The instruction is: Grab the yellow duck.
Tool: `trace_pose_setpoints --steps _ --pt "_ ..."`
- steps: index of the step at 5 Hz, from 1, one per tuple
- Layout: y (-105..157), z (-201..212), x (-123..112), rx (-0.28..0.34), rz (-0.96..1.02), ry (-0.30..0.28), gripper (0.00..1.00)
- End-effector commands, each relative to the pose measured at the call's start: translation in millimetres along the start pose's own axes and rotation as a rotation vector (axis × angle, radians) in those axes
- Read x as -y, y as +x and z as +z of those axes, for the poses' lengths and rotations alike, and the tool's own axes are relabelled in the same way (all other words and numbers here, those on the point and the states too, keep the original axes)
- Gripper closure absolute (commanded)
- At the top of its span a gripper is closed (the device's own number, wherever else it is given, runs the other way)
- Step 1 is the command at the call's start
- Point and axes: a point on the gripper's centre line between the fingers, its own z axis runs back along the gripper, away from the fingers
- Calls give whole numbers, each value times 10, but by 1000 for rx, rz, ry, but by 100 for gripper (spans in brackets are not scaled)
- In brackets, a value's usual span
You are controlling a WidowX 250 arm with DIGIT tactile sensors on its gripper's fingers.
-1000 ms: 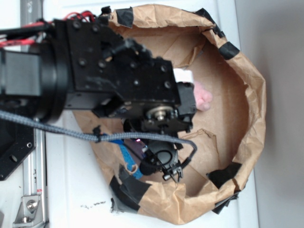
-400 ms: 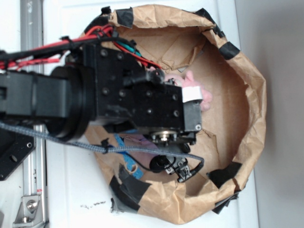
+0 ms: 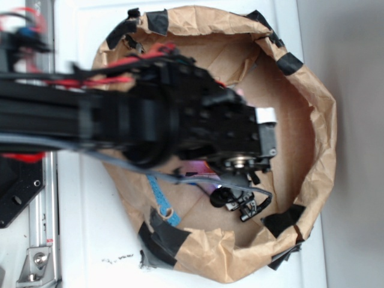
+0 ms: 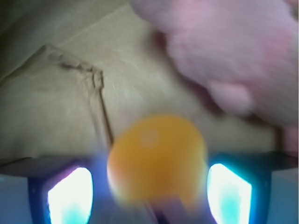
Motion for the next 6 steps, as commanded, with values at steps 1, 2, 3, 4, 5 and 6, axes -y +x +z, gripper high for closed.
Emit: trace_pose_setpoints --steps 1,2,3,4,5,6 --pt "-16 -16 68 27 -12 -70 100" --pt "-88 199 80 41 -7 -80 100" --pt "-179 643 96 100 -10 -122 100" --pt "-252 1164 -146 124 13 -205 100" --pt "-248 1596 -142 180 -30 -208 100" --pt "-266 1704 -118 183 -28 -186 100"
